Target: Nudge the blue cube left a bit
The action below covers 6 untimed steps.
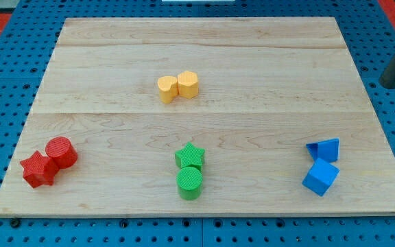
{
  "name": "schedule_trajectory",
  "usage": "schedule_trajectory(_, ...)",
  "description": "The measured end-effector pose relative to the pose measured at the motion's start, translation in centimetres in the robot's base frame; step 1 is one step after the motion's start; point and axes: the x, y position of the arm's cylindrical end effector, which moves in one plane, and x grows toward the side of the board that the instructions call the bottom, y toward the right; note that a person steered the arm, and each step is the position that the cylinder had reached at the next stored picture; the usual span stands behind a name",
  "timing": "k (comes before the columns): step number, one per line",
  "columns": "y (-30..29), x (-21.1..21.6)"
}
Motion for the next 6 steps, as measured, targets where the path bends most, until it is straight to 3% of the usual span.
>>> schedule_trajectory(2, 0.9, 0.0)
schedule_trajectory(3, 0.8, 2.9)
schedule_trajectory(5, -5.4, 16.3)
schedule_trajectory(6, -10.8, 19.0)
